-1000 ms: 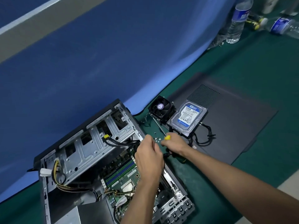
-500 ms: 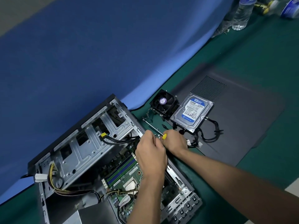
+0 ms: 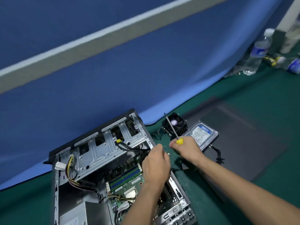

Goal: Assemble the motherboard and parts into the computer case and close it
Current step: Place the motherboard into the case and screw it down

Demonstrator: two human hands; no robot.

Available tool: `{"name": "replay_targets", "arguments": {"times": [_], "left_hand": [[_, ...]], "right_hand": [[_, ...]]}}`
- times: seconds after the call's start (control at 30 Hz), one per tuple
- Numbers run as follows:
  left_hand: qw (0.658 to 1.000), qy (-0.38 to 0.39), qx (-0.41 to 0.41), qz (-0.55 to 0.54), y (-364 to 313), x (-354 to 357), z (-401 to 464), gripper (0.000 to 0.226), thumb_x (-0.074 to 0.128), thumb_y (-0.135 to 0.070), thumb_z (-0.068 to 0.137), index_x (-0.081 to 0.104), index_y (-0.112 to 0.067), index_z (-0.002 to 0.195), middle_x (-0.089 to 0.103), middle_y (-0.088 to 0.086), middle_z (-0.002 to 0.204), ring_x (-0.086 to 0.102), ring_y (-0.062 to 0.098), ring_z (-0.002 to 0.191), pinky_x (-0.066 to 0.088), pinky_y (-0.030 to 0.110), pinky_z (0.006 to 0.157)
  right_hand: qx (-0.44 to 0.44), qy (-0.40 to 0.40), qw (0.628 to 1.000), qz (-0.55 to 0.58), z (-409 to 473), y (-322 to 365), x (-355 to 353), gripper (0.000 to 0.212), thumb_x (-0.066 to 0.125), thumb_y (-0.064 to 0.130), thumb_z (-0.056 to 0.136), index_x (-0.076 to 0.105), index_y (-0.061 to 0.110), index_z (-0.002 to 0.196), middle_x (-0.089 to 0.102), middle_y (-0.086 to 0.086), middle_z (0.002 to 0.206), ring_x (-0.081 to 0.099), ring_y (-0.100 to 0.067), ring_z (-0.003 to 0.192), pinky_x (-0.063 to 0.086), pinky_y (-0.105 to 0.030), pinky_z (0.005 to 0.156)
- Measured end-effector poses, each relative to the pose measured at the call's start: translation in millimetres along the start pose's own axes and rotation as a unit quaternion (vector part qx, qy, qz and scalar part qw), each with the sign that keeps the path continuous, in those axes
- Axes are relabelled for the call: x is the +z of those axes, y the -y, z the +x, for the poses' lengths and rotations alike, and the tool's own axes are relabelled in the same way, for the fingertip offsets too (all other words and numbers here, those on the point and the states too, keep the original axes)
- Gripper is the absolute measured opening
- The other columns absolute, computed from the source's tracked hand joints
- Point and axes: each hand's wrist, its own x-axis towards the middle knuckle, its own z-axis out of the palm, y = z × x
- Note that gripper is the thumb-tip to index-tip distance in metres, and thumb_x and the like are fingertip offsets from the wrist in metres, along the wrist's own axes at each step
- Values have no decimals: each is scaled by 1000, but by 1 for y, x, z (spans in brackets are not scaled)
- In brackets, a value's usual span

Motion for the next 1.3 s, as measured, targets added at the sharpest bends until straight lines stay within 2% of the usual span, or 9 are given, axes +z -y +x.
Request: {"name": "replay_targets", "arguments": {"times": [0.1, 0.2, 0.37, 0.67, 0.73, 0.83, 0.97, 1.1, 1.3], "left_hand": [[995, 93, 5, 41, -5, -22, 5, 18, 37, -29, 94, 40, -21, 77, 51, -2, 77, 51, 21, 71, 36, 33, 62], [989, 115, -25, -88, -14, -53, 16, 22, 33, -23, 96, 52, -18, 86, 62, 3, 86, 57, 22, 79, 39, 32, 65], [950, 117, -39, -286, -16, -111, 25, 57, 27, -18, 103, 53, -11, 53, 55, -3, 42, 39, 2, 34, 30, 15, 39], [861, 71, -148, -482, 10, -175, 16, 42, 32, -24, 104, 36, -15, 63, 36, -5, 37, 21, 5, 27, 14, 8, 36], [813, 5, -177, -555, 20, -192, 15, 38, 39, -23, 102, 43, -13, 65, 41, -4, 40, 27, 5, 28, 16, 9, 33], [681, -84, -209, -697, 35, -218, 14, 28, 50, -19, 97, 56, -9, 72, 57, -3, 46, 47, 6, 33, 31, 12, 32], [526, -123, -210, -815, 52, -238, 7, 25, 46, -18, 99, 62, -5, 84, 71, 6, 65, 67, 16, 69, 54, 22, 48], [473, -121, -216, -845, 61, -241, -1, 23, 47, -17, 99, 62, -2, 89, 71, 12, 80, 65, 27, 87, 50, 36, 68], [432, -132, -216, -866, 69, -235, -4, 23, 48, -17, 99, 63, 0, 92, 73, 15, 79, 66, 28, 82, 50, 40, 67]], "right_hand": [[-27, 24, 999, 22, -12, 30, -8, 21, 67, 7, 84, 67, 17, 66, 49, 11, 39, 39, -2, 35, 34, -19, 42], [-59, 55, 996, 25, -23, 60, -7, 17, 65, 5, 85, 68, 11, 69, 49, 8, 39, 41, -6, 33, 34, -17, 39], [-122, 108, 985, 51, -40, 109, 6, 34, 58, 8, 88, 61, 13, 55, 59, -7, 47, 40, -10, 38, 33, -20, 41], [-145, 119, 979, -76, -49, 169, 47, 24, 50, 11, 85, 42, 18, 63, 45, 0, 60, 39, -12, 54, 32, -28, 54], [-185, 141, 965, -124, -51, 175, 49, 18, 52, 13, 89, 46, 15, 72, 50, -3, 67, 44, -16, 64, 37, -34, 62], [-294, 139, 930, -170, -54, 183, 50, 9, 64, 30, 89, 58, 24, 90, 62, 6, 80, 54, -14, 75, 46, -38, 74], [-386, 76, 867, -306, -61, 195, 51, 34, 58, 57, 84, 49, 53, 117, 63, 23, 104, 54, -4, 94, 42, -30, 75], [-416, 57, 817, -395, -63, 198, 56, 46, 47, 65, 87, 42, 53, 131, 62, 20, 115, 54, -5, 108, 40, -30, 79], [-429, 39, 784, -446, -62, 197, 61, 46, 42, 65, 89, 43, 49, 132, 62, 18, 114, 54, -8, 108, 39, -30, 73]]}}
